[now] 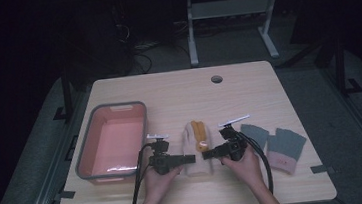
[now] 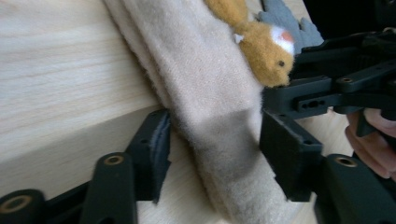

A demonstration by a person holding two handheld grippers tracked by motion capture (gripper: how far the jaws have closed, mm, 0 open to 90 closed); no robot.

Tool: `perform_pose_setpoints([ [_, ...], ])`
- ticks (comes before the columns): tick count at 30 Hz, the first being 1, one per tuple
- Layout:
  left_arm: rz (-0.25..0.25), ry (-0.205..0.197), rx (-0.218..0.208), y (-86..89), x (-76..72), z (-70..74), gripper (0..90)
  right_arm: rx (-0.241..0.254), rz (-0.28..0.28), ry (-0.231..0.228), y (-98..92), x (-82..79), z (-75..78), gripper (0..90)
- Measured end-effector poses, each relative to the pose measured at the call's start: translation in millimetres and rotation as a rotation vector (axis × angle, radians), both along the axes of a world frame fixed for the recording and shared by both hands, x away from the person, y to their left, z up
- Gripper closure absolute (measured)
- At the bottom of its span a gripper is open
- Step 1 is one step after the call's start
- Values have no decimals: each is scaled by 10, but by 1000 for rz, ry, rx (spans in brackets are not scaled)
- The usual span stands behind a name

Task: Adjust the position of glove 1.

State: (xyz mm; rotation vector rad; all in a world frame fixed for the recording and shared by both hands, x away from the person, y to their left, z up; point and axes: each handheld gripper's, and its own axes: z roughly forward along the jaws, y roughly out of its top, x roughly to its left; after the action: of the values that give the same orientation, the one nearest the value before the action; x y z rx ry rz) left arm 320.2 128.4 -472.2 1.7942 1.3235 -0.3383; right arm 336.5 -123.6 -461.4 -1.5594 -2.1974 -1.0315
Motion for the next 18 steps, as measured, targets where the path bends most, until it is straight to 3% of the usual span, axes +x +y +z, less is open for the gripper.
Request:
perform_pose_setpoints([
  [5, -15, 18, -17, -20, 20, -30, 570, 20, -14, 7, -2, -26, -23, 552],
  [12, -31, 35, -28, -31, 39, -50, 628, 15, -2, -8, 81, -28, -21, 539],
  [18, -27, 38, -33, -54, 51, -62, 649, 8, -30, -35, 126, -37, -43, 635],
])
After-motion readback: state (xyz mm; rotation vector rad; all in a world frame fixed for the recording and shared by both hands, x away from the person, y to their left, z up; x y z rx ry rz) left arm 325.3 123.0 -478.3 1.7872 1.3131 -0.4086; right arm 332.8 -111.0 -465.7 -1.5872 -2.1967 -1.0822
